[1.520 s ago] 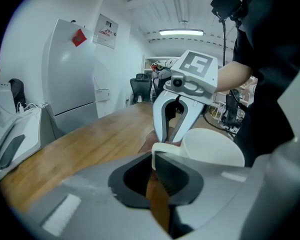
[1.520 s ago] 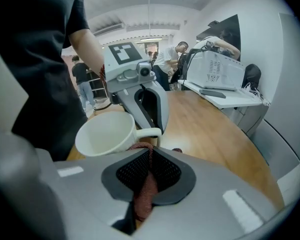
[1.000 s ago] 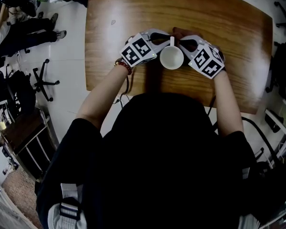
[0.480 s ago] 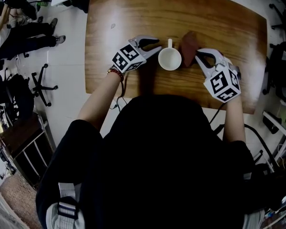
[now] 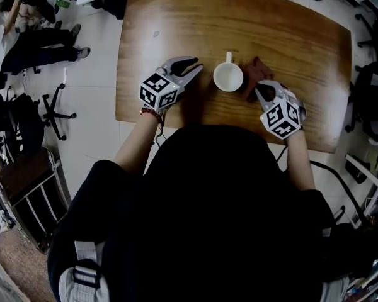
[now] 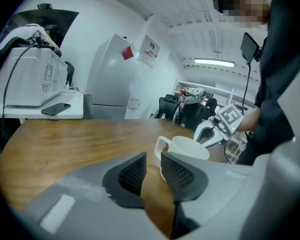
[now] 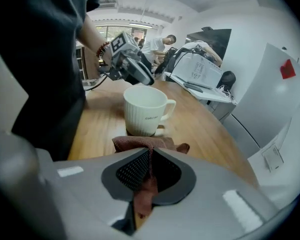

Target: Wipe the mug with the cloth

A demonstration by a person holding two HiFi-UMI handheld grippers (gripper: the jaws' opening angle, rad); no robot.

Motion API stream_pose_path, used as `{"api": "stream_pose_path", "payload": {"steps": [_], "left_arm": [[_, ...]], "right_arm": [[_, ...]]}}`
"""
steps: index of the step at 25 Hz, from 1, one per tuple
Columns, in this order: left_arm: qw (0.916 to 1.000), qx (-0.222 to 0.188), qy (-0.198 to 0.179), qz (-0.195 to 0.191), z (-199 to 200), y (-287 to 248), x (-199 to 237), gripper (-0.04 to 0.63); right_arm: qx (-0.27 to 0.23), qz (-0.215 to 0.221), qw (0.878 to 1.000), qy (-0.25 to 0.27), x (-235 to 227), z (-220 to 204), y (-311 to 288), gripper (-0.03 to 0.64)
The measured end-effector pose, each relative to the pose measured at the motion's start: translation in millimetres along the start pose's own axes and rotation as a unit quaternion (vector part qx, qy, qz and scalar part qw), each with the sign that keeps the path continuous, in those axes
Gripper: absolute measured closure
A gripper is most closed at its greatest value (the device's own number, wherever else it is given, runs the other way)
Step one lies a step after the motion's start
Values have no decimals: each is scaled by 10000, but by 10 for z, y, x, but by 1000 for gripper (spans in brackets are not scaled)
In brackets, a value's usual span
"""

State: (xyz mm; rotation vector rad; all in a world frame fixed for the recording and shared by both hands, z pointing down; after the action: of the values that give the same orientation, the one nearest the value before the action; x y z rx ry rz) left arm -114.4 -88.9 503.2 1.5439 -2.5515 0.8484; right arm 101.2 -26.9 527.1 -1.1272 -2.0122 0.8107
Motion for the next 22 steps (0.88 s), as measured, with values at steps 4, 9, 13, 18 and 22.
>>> {"api": "stream_pose_path", "payload": {"steps": [4,9,13,18,22], "left_arm": [[9995,13,-266,184,0,145,-78,463],[9979,-439,-234,410,119,404,-112,465],[9951,-695,-316,633,215,589,-125,449],[9942,-840,-513,429,349,632,-307,442],[9881,-1306,-658,478,705,711,-489,442]], "right_arm": [[232,85,9991,-356,127,-162,-232,594],[49,-216,9961,-854,74,-151,-144,577],[-264,-499,9902,-1276,0,-120,93,545],[-825,-669,9800,-1683,-70,62,507,505],[-1673,-1068,9604,-1954,-234,453,1044,495]]}}
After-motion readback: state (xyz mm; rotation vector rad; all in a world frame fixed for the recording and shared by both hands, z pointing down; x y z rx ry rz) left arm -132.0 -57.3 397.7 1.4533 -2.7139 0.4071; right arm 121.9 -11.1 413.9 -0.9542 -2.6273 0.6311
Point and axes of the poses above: the fingertips, and each gripper's own axes: y backward along the fingers, x to its left, z out of its top, the point moved 4 cm from there along y, backward along the fingers, and after that the axes turned 4 degrees about -z, right-handed, at the moved point
